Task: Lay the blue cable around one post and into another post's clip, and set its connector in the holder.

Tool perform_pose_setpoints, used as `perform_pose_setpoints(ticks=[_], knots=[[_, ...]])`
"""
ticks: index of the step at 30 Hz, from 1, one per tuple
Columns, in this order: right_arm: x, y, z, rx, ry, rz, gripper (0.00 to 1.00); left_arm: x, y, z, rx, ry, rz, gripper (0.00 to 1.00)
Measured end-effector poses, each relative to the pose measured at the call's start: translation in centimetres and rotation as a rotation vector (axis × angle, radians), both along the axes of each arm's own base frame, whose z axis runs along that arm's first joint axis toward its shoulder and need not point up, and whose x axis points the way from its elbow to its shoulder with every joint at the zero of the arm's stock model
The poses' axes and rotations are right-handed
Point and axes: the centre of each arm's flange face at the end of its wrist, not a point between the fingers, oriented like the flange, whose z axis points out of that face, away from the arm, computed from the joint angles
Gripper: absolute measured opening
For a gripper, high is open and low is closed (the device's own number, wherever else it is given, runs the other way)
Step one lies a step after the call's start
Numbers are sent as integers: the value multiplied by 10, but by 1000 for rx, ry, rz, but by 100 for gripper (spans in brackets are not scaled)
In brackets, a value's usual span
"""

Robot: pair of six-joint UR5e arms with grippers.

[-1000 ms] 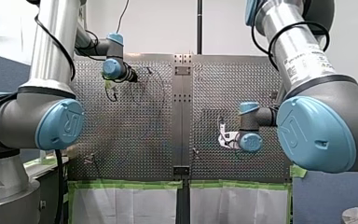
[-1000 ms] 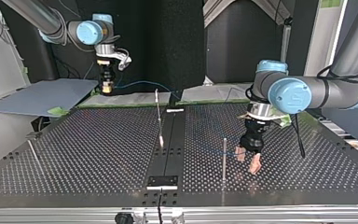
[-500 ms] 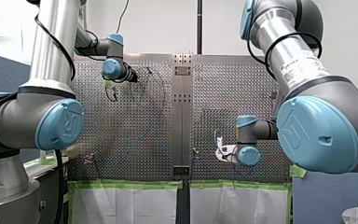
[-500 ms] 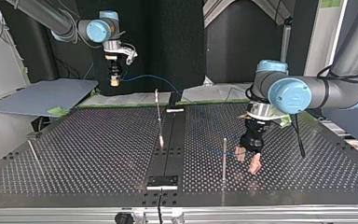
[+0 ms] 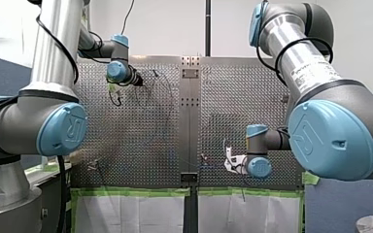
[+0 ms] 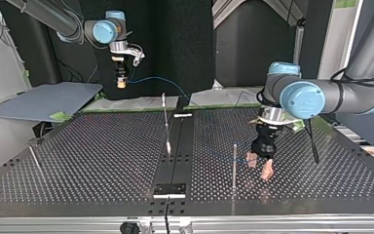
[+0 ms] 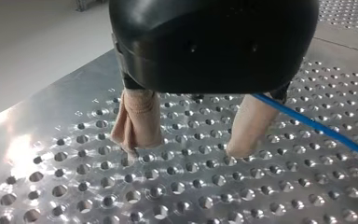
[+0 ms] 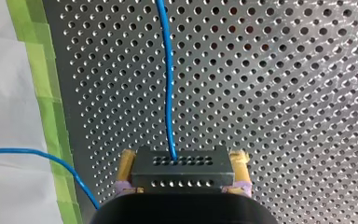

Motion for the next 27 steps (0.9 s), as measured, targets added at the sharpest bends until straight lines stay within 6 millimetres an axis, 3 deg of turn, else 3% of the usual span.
perform_pose_setpoints(ticks=[10, 20, 27], knots=[[0, 0, 0, 4, -3, -2, 0, -4, -4, -3, -87, 35, -10, 100], [1, 0, 0, 0, -9, -1, 0, -14, -6, -24, -180, 73, -44, 100], [1, 0, 1, -3, -12, 0, 0, -19, -1, -15, -246, 66, -24, 100]])
